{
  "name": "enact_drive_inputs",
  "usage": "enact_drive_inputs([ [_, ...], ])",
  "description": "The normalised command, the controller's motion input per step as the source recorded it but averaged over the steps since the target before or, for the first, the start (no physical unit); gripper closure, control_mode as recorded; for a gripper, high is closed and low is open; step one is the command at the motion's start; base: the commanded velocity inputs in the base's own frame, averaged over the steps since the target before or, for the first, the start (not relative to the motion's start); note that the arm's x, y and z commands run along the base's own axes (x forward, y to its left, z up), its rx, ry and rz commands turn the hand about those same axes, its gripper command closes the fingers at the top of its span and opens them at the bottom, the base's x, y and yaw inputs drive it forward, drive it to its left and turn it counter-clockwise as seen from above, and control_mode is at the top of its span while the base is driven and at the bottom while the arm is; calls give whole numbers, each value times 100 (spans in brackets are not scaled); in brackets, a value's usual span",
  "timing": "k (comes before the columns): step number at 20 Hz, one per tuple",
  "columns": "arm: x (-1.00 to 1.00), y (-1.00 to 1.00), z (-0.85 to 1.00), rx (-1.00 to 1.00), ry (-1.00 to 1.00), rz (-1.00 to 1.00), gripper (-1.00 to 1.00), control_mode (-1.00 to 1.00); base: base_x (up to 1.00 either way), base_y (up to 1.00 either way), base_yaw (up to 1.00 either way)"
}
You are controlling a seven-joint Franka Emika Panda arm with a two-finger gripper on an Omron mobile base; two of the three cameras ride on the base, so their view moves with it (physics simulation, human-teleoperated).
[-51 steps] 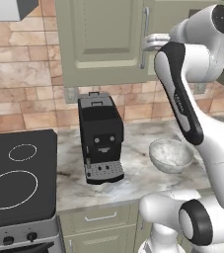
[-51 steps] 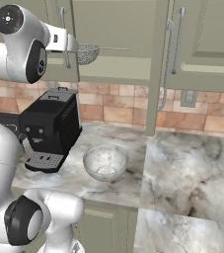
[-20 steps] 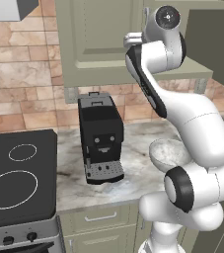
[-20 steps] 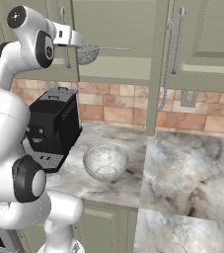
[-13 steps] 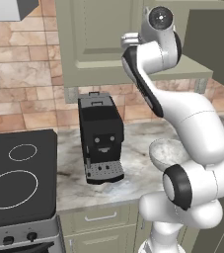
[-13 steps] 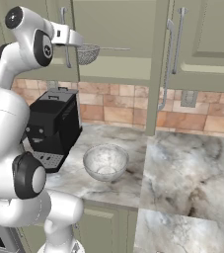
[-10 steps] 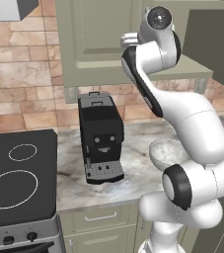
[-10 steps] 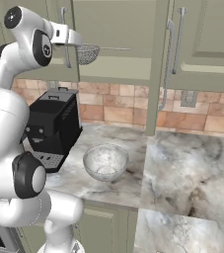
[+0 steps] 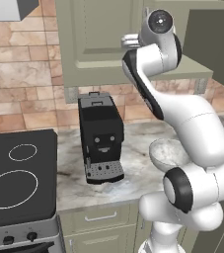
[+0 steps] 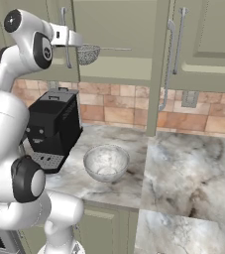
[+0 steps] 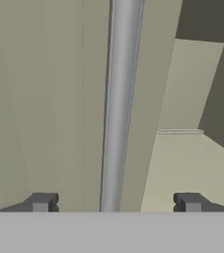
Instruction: Open the cabinet and setup a tea strainer by placing it in the bowl upright.
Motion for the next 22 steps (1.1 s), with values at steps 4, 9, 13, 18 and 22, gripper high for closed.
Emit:
enact_drive_inputs([
  [4, 0, 0, -8, 0, -1, 0, -100, -100, 0, 0, 0],
  [9, 1, 0, -6, 0, 0, 0, 100, -100, 0, 0, 0],
  [13, 4, 0, 0, 0, 0, 0, 100, -100, 0, 0, 0],
  [18, 3, 0, 0, 0, 0, 0, 100, -100, 0, 0, 0],
  [22, 0, 0, 0, 0, 0, 0, 100, -100, 0, 0, 0],
])
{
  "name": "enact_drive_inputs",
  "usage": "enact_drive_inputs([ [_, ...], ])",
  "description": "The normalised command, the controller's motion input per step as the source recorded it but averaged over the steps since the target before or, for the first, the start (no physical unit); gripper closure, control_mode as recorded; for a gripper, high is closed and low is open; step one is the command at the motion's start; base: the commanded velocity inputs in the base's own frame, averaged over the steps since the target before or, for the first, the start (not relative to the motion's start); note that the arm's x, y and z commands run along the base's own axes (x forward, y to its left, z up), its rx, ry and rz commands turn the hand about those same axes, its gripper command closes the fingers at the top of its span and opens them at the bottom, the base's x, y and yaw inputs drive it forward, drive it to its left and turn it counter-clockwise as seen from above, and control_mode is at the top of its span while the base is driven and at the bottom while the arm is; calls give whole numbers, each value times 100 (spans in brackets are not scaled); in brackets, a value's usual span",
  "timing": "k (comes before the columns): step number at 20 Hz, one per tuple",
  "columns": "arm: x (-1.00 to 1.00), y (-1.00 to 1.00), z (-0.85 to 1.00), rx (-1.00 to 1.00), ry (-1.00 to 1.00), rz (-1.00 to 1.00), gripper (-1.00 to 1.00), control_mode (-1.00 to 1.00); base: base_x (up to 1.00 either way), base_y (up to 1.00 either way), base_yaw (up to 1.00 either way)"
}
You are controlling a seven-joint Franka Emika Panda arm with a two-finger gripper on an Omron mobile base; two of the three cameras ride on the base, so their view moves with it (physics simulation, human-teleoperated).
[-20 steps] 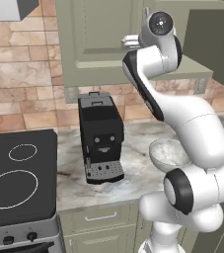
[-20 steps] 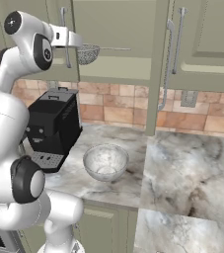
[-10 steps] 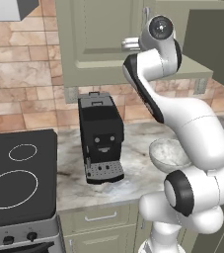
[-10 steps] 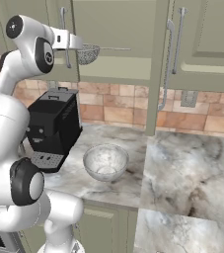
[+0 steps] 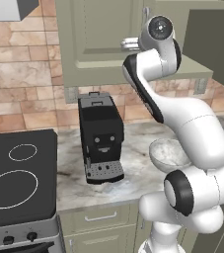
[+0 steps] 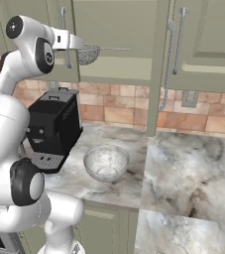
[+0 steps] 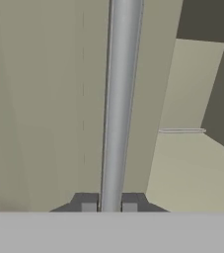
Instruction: Open the cabinet and setup a tea strainer by placing it in the bowl upright.
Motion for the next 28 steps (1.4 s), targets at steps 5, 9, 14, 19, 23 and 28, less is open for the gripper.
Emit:
enact_drive_inputs([
  [5, -6, 15, 0, 0, 0, 0, 100, -100, 0, 0, 0],
  [9, -43, 16, 0, 0, 0, -3, 100, -100, 0, 0, 0],
  [14, -57, 17, 0, 0, -1, -7, 100, -100, 0, 0, 0],
  [19, -65, 19, 0, 0, -1, -7, 100, -100, 0, 0, 0],
  [23, -69, 27, 0, 0, -1, -8, 100, -100, 0, 0, 0],
  [28, -68, 36, 0, 0, 0, -8, 100, -100, 0, 0, 0],
])
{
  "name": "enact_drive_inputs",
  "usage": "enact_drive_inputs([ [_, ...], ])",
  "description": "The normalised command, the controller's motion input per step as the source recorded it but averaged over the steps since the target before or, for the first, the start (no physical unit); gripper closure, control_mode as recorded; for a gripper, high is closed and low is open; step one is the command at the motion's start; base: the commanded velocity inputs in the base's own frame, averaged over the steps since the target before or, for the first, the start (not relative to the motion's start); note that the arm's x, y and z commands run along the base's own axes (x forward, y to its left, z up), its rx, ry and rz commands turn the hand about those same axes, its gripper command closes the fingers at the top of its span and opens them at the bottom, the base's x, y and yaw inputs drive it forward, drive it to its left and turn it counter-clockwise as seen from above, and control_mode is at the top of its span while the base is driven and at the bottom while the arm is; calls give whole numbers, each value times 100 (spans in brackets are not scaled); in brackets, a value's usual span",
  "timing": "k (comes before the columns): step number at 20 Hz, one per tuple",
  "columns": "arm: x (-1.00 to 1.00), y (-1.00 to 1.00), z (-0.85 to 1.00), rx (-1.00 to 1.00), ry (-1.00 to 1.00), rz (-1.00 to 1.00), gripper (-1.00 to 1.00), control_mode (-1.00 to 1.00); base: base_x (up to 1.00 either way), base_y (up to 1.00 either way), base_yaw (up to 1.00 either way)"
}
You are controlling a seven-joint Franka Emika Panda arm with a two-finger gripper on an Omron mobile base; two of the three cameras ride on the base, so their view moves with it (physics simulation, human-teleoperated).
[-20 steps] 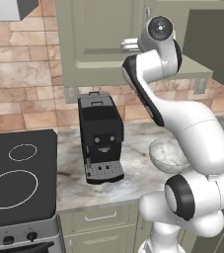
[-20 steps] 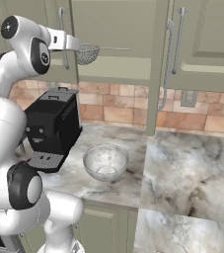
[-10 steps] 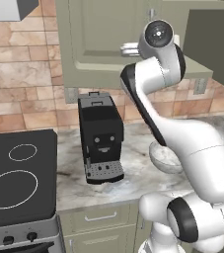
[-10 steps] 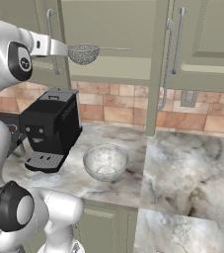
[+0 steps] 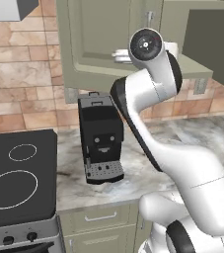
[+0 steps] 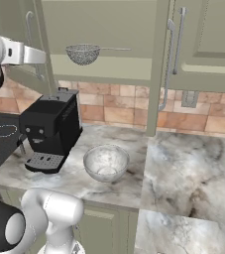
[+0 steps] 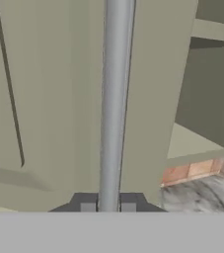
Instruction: Open the cabinet and setup a tea strainer by placing it in the bowl upright.
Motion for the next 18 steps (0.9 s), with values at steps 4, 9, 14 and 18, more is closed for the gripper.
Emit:
enact_drive_inputs([
  [4, -58, 42, 0, -1, 0, -7, 100, -100, 0, 0, 0],
  [9, -32, 45, -1, -2, 0, -5, 100, -100, 0, 0, 0],
  [14, -11, 35, -2, -1, 0, -3, 100, -100, 0, 0, 0],
  [18, -3, 32, 0, 0, 0, -3, 100, -100, 0, 0, 0],
])
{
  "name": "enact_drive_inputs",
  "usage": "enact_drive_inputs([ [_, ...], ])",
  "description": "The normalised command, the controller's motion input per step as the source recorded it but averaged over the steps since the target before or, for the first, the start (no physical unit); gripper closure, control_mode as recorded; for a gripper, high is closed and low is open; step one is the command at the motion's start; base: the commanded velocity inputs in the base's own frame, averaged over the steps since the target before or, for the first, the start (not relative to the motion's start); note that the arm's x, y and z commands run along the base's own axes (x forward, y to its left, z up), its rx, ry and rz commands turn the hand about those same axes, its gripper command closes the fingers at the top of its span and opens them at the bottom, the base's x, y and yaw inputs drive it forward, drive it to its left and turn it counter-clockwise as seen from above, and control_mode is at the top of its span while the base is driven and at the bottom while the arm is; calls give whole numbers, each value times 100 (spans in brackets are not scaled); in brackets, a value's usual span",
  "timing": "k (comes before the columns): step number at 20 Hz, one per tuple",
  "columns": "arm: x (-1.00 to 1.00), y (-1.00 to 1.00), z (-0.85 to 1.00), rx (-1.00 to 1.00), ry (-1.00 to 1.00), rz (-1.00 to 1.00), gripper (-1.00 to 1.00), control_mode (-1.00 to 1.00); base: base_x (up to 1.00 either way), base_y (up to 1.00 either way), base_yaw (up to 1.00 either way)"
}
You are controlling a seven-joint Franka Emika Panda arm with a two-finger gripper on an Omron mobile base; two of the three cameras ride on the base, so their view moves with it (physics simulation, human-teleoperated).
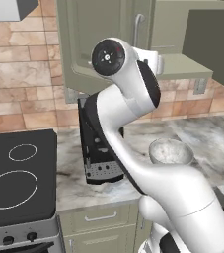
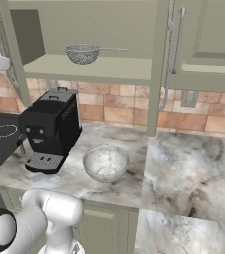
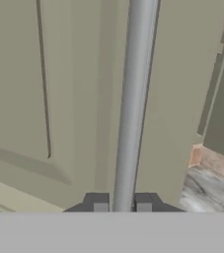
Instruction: Open the cabinet and setup a tea strainer by placing it in the bowl upright.
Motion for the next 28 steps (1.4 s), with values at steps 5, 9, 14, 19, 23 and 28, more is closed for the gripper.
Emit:
enact_drive_inputs([
  [5, 0, 19, 0, 0, 0, -2, -100, -100, 0, 0, 0],
  [9, 0, 0, 0, 0, 0, 0, -100, -100, 0, 0, 0],
  [14, -2, 0, 0, 0, 0, 0, -100, -100, 0, 0, 0],
  [19, -34, -2, 0, 1, 0, -1, -100, -100, 0, 0, 0],
  [23, -55, -14, 13, 10, 0, 0, -100, -100, 0, 0, 0],
  [28, -54, -52, 0, 25, 0, 0, -100, -100, 0, 0, 0],
])
